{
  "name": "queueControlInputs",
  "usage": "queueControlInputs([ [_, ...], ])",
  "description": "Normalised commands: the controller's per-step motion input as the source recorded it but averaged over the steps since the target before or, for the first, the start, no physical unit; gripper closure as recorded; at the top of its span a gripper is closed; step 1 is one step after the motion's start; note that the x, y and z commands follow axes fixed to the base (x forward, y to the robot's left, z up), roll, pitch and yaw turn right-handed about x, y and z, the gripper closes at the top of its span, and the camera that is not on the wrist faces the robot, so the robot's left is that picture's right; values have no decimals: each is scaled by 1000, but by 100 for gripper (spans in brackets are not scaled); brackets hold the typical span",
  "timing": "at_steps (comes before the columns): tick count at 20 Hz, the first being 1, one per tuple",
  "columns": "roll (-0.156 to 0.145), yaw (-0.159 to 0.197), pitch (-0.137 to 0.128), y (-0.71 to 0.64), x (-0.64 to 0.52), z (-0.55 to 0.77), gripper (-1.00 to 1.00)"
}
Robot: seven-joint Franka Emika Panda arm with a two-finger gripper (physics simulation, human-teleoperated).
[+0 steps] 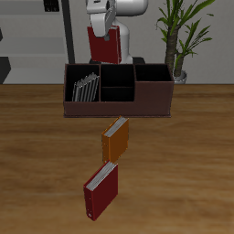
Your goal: Place the striped book into the back desk caddy's left compartment and place the right red book into the back desk caddy's back compartment and place the orange book into the back desk caddy's front compartment
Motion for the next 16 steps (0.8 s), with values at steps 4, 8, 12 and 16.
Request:
queueControlInputs([
  [4,23,153,-19,24,-62,-58,100],
  [8,26,140,-27,48,9,-56,100],
  [12,19,103,-8,-24,36,-67,100],
  [16,32,148,-17,-21,63,-111,100],
])
